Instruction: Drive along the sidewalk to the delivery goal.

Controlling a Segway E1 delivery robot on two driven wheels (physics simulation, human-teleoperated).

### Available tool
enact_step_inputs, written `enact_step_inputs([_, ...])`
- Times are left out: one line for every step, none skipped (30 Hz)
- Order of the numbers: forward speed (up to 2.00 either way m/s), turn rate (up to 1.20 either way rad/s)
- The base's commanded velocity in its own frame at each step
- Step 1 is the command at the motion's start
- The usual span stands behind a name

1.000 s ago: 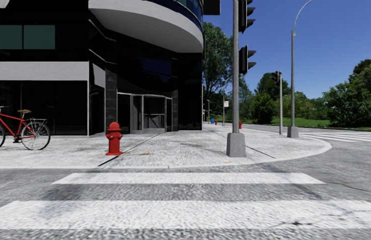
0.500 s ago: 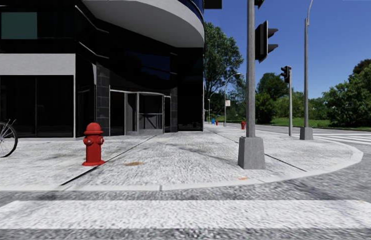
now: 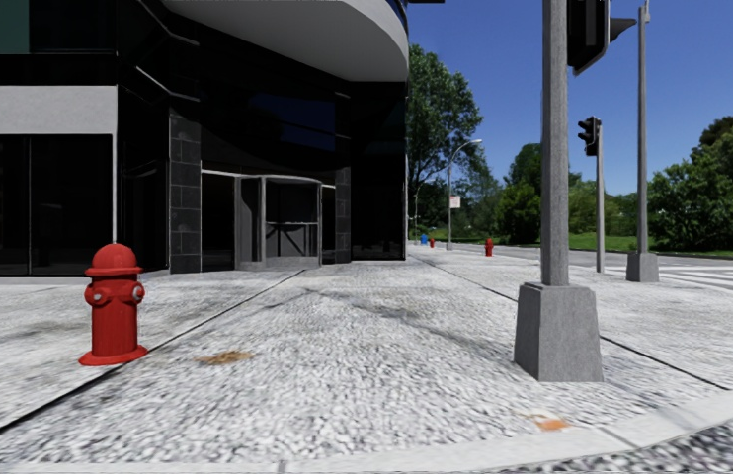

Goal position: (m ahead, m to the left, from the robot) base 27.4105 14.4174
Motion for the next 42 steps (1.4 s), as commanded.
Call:
enact_step_inputs([2.00, 0.26])
enact_step_inputs([2.00, 0.32])
enact_step_inputs([2.00, 0.37])
enact_step_inputs([2.00, 0.37])
enact_step_inputs([1.95, 0.38])
enact_step_inputs([1.89, 0.38])
enact_step_inputs([1.82, 0.38])
enact_step_inputs([1.82, 0.38])
enact_step_inputs([1.78, 0.38])
enact_step_inputs([1.77, 0.38])
enact_step_inputs([1.77, 0.38])
enact_step_inputs([1.74, 0.38])
enact_step_inputs([1.73, 0.38])
enact_step_inputs([1.72, 0.38])
enact_step_inputs([1.72, 0.38])
enact_step_inputs([1.72, 0.38])
enact_step_inputs([1.72, 0.38])
enact_step_inputs([1.72, 0.38])
enact_step_inputs([1.72, 0.38])
enact_step_inputs([1.68, 0.38])
enact_step_inputs([1.65, 0.38])
enact_step_inputs([1.65, 0.38])
enact_step_inputs([1.62, 0.38])
enact_step_inputs([1.57, 0.38])
enact_step_inputs([1.48, 0.38])
enact_step_inputs([1.48, 0.38])
enact_step_inputs([1.42, 0.38])
enact_step_inputs([1.39, 0.38])
enact_step_inputs([1.39, 0.38])
enact_step_inputs([1.38, 0.38])
enact_step_inputs([1.38, 0.38])
enact_step_inputs([1.37, 0.38])
enact_step_inputs([1.37, 0.38])
enact_step_inputs([1.37, 0.38])
enact_step_inputs([1.37, 0.38])
enact_step_inputs([1.37, 0.38])
enact_step_inputs([1.37, 0.38])
enact_step_inputs([1.37, 0.38])
enact_step_inputs([1.37, 0.38])
enact_step_inputs([1.37, 0.38])
enact_step_inputs([1.37, 0.38])
enact_step_inputs([1.37, 0.41])
